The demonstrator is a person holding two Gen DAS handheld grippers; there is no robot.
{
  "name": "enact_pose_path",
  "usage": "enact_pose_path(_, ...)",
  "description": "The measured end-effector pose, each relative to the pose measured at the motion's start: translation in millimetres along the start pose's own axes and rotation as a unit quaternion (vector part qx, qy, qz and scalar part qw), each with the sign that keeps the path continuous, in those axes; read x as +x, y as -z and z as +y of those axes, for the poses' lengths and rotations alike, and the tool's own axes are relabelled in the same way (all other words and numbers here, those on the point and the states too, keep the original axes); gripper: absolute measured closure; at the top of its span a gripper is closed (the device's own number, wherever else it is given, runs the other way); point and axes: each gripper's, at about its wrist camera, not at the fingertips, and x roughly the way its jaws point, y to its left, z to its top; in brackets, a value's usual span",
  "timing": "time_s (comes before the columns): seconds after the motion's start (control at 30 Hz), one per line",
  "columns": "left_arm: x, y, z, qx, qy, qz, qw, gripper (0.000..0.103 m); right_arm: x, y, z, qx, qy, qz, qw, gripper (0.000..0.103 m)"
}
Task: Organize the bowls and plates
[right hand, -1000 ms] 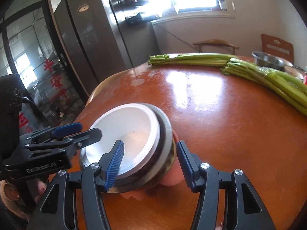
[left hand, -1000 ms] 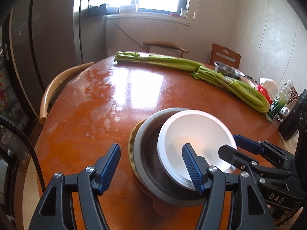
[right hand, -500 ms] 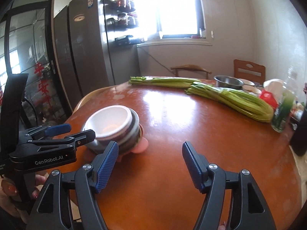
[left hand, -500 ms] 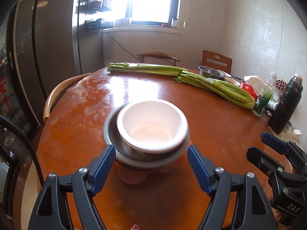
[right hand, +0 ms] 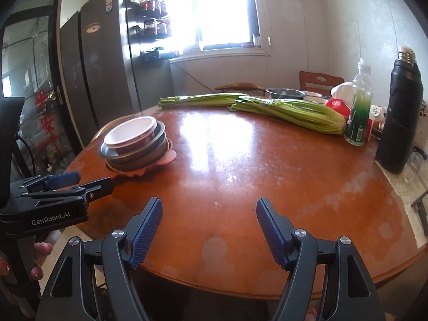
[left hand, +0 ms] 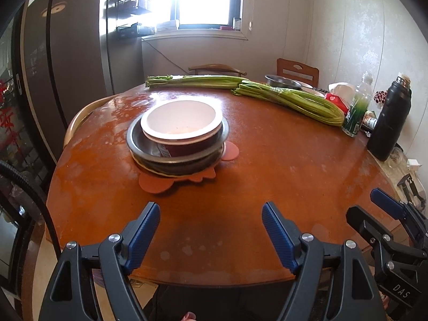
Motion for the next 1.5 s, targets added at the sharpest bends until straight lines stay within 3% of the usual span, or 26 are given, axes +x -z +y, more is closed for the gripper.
enact_pose_path(0.47, -1.4, 29.1, -24.9, 0.013, 0.008, 0.018, 0.9997, 0.025, -17.8, 13.0, -3.3, 0.006, 0.011, -0.003, 1.0, 0.029)
enact_pose_path(1.5, 3.4, 33.4, -27.2, 0.016, -0.008, 0.028, 0.9995, 0.025, -15.0, 19.2, -5.3, 0.01, 0.005, 0.007, 1.0, 0.029)
